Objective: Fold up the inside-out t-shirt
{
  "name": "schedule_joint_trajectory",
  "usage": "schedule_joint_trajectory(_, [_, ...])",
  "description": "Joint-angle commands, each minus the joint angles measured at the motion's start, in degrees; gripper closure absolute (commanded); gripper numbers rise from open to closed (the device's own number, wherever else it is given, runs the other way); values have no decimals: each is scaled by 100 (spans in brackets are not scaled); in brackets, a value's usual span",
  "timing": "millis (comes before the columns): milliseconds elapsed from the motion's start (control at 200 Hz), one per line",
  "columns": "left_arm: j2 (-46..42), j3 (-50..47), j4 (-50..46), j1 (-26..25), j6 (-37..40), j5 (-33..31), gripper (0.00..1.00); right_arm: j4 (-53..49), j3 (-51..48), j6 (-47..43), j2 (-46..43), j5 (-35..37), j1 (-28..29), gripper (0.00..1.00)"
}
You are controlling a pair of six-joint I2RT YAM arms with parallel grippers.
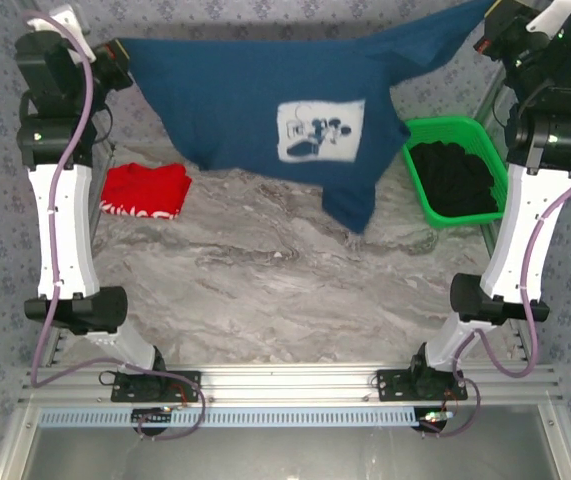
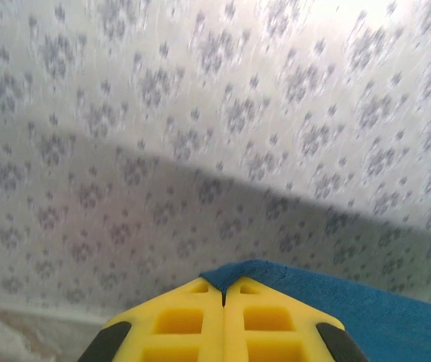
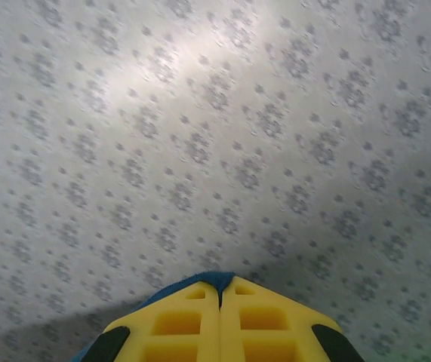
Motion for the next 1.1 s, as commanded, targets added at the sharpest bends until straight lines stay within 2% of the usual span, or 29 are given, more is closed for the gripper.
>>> schedule_joint_trajectory(0, [93,619,-313,117,49,254,100,240,-61,84,-537,9,68,100])
schedule_joint_trajectory(60, [1,434,-607,121,128,376,100,138,-771,-8,-958,52,142,100])
schedule_joint_trajectory(120, [-295,-257,-670,117,171,558,100,-175,-1645,-100,-1470,122,250,100])
schedule_joint_trajectory(180, [-882,-1626,-396,122,75,763,100,-352,-2964,-139,-2173,275,343,100])
schedule_joint_trajectory(310, [-2330,-5301,1191,104,-672,1176,100,-755,-5806,314,-3546,373,388,100])
schedule_joint_trajectory(425, [-2982,-7241,1166,45,-806,1474,100,-1650,-7616,164,-4245,484,274,100])
schedule_joint_trajectory(510, [-3246,-8408,1317,-52,-1016,1438,100,-1799,-8865,280,-4546,11,44,100])
schedule_joint_trajectory(580, [-3241,-8943,1404,-117,-1215,1358,100,-1581,-9738,545,-4568,-478,-131,99])
schedule_joint_trajectory(685, [-3079,-9388,1557,-396,-1264,1363,100,-1249,-10451,603,-4296,-826,-409,96])
schedule_joint_trajectory(874, [-2928,-10083,1783,-609,-1382,1336,100,-979,-10849,523,-4072,-626,-816,96])
schedule_joint_trajectory(974, [-3095,-10377,1776,-633,-1437,1350,100,-990,-10892,454,-4080,-459,-932,93])
schedule_joint_trajectory(1094, [-3437,-10646,1632,-633,-1473,1073,100,-1075,-11016,425,-4075,-403,-981,90])
